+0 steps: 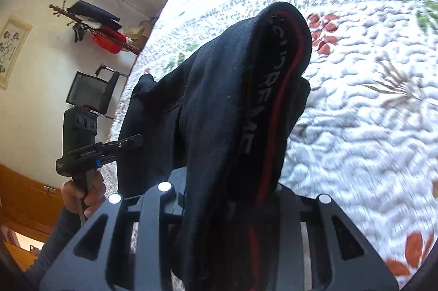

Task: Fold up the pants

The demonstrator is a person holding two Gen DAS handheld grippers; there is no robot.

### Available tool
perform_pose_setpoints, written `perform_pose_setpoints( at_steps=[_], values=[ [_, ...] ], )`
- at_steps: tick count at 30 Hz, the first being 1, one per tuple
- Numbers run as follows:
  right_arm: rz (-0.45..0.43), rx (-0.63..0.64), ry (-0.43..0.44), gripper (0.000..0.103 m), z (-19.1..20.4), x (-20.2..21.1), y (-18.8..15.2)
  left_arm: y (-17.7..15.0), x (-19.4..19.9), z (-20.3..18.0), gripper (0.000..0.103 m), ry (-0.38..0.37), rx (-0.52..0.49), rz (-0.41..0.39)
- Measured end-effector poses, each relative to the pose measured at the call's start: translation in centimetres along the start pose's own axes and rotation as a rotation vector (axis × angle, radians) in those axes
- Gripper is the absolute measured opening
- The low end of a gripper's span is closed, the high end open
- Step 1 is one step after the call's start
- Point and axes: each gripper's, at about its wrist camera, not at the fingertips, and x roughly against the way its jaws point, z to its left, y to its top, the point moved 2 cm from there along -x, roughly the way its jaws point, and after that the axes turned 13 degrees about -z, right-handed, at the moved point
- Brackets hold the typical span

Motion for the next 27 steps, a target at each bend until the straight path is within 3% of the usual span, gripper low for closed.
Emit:
perform_pose_setpoints(
  at_steps=[8, 12, 14, 15, 17, 19, 21, 25, 27],
  values=[
    [0.036, -0.097, 0.000, 0.034, -4.0, -3.8, -0.8, -0.7, -3.8, 4.2, 0.032, 0.005, 0.065, 0.051],
    [0.030, -0.163, 0.011, 0.061, -5.4, -3.7, -1.3, -0.7, -3.4, 4.2, 0.045, 0.007, 0.059, 0.040],
    [-0.002, -0.167, 0.001, 0.062, -5.4, -2.2, -1.1, -0.1, -2.0, 4.5, 0.055, 0.059, 0.032, -0.012],
    [-0.039, -0.174, -0.008, 0.063, -5.6, -0.9, -0.8, 0.4, -0.6, 4.5, 0.062, 0.125, 0.004, -0.071],
    [-0.154, -0.198, -0.051, 0.061, -6.2, 2.5, 0.5, 1.5, 2.1, 4.5, 0.067, 0.178, -0.032, -0.183],
    [-0.254, -0.197, -0.077, 0.049, -5.9, 5.0, 2.1, 2.5, 3.8, 3.6, 0.069, 0.144, -0.047, -0.262],
    [-0.293, -0.206, -0.013, 0.044, -4.3, 5.5, 3.7, 3.4, 3.9, 2.5, 0.069, 0.088, -0.062, -0.288],
    [-0.237, -0.203, 0.088, 0.038, -0.4, 1.6, 4.4, 4.6, 0.5, 0.8, 0.067, -0.073, -0.010, -0.236],
    [-0.204, -0.226, 0.106, 0.037, -0.3, -1.1, 4.1, 4.7, -1.5, 0.4, 0.067, -0.107, 0.016, -0.218]
  ],
)
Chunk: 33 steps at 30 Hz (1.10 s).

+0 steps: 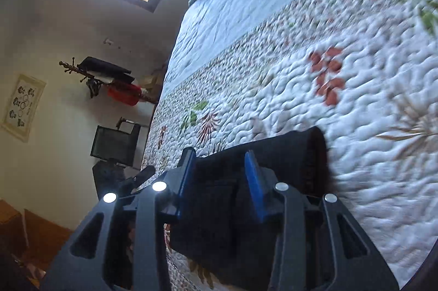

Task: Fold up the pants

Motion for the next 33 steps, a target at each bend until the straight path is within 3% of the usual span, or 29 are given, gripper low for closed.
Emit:
perform_pose_setpoints(
  at_steps=[2, 4, 7, 11, 14, 21, 24, 26, 29, 33],
  values=[
    [0.020, -0.026, -0.040, 0.029, -1.5, -2.0, -0.7, -0.6, -1.4, 1.0, 0.066, -0.017, 0.040, 0.023],
    [0.036, -0.026, -0.125, 0.000, -4.2, -3.0, -1.0, -0.6, -2.6, 1.0, 0.066, -0.020, 0.056, 0.026],
    [0.047, -0.090, -0.109, 0.000, -8.2, -2.8, -1.5, -0.7, -3.8, 1.9, 0.065, -0.037, 0.098, 0.031],
    [0.046, -0.105, -0.077, 0.000, -8.6, -2.9, -1.4, -0.8, -3.1, 3.0, 0.065, -0.041, 0.153, -0.004],
    [0.020, -0.130, -0.054, 0.000, -8.8, -0.5, -1.1, -0.9, -0.5, 2.6, 0.066, -0.061, 0.162, -0.046],
    [-0.045, -0.032, 0.087, 0.009, -3.0, 7.2, -3.7, -5.1, 6.9, -0.7, 0.076, -0.061, -0.045, -0.085],
    [0.004, -0.013, 0.068, 0.009, -3.3, 7.2, -6.8, -7.2, 7.1, -0.5, 0.077, -0.042, -0.067, -0.053],
    [0.029, -0.046, -0.001, 0.002, -6.0, 6.4, -8.8, -8.6, 5.8, 0.4, 0.077, -0.025, -0.044, 0.000],
    [0.021, -0.135, 0.018, 0.000, -9.3, 6.4, -9.9, -9.7, 4.4, 1.6, 0.076, -0.003, -0.020, 0.034],
    [0.014, -0.145, 0.010, 0.000, -9.0, 6.8, -9.6, -9.5, 4.9, 2.0, 0.076, -0.012, 0.032, 0.024]
  ],
)
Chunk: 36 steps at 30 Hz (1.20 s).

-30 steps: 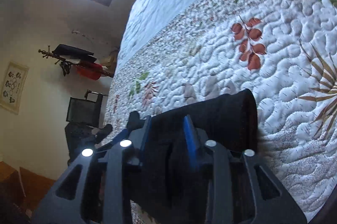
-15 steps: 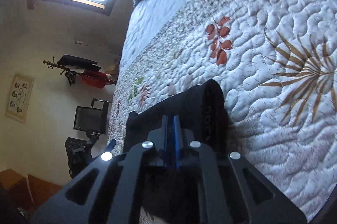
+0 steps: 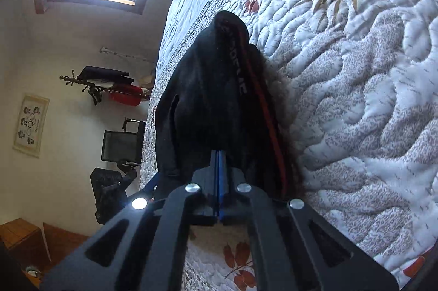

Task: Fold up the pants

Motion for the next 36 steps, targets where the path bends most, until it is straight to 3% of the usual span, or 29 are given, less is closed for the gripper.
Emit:
perform_pose_setpoints(
  at_steps=[4, 6, 8, 13, 15, 16, 20, 24, 29, 36],
  values=[
    [-0.066, -0.044, -0.058, 0.001, -0.5, 2.5, 0.8, 0.3, 2.5, 0.2, 0.077, 0.036, 0.030, -0.021],
    [-0.111, -0.047, -0.107, 0.019, -0.3, 5.2, 0.6, -0.1, 4.6, 0.6, 0.080, 0.077, 0.038, -0.024],
    [-0.151, -0.017, -0.118, 0.028, 1.3, 8.3, -0.1, -1.0, 6.9, 0.7, 0.083, 0.106, 0.030, -0.031],
    [-0.268, 0.082, -0.190, 0.081, 6.4, 15.6, -4.1, -4.4, 14.8, -1.0, 0.093, 0.167, -0.018, -0.118],
    [-0.299, 0.119, -0.223, 0.088, 8.6, 18.3, -6.6, -5.9, 17.7, -2.3, 0.095, 0.204, -0.045, -0.146],
    [-0.304, 0.133, -0.227, 0.090, 9.5, 19.1, -7.6, -6.6, 19.1, -2.9, 0.099, 0.215, -0.060, -0.157],
    [-0.336, 0.197, -0.268, 0.093, 12.8, 23.3, -12.5, -9.6, 24.5, -6.5, 0.099, 0.301, -0.156, -0.211],
    [-0.379, 0.238, -0.344, 0.098, 16.1, 27.0, -16.6, -12.5, 29.6, -11.6, 0.099, 0.422, -0.318, -0.271],
    [-0.439, 0.303, -0.439, 0.100, 20.3, 30.9, -21.4, -16.1, 34.0, -17.7, 0.099, 0.502, -0.502, -0.332],
    [-0.503, 0.602, -0.459, 0.100, 28.1, 35.2, -27.8, -20.6, 38.7, -24.1, 0.099, 0.515, -0.593, -0.385]
  ],
)
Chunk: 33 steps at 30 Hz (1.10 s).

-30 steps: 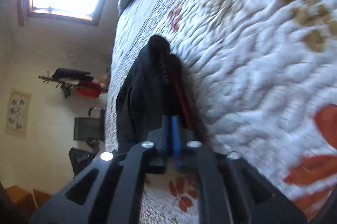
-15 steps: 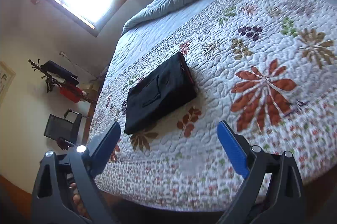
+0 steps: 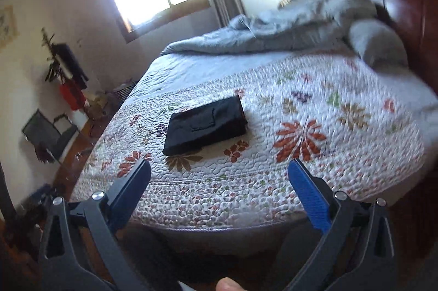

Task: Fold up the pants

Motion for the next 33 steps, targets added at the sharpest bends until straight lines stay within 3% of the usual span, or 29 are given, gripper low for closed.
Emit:
perform_pose_setpoints(
  at_steps=[6, 16, 33],
  values=[
    [-0.041, 0.184, -0.017, 0.100, 4.8, 5.0, -0.5, 0.9, 4.6, -1.3, 0.099, 0.015, -0.008, -0.017],
    [-0.012, 0.215, 0.018, 0.100, 6.6, 7.4, -0.7, 0.6, 9.4, -2.1, 0.099, -0.038, 0.031, -0.062],
    [0.066, 0.223, 0.057, 0.100, 7.4, 4.4, -1.7, 1.0, 8.3, -2.3, 0.099, -0.009, 0.030, -0.066]
  ],
)
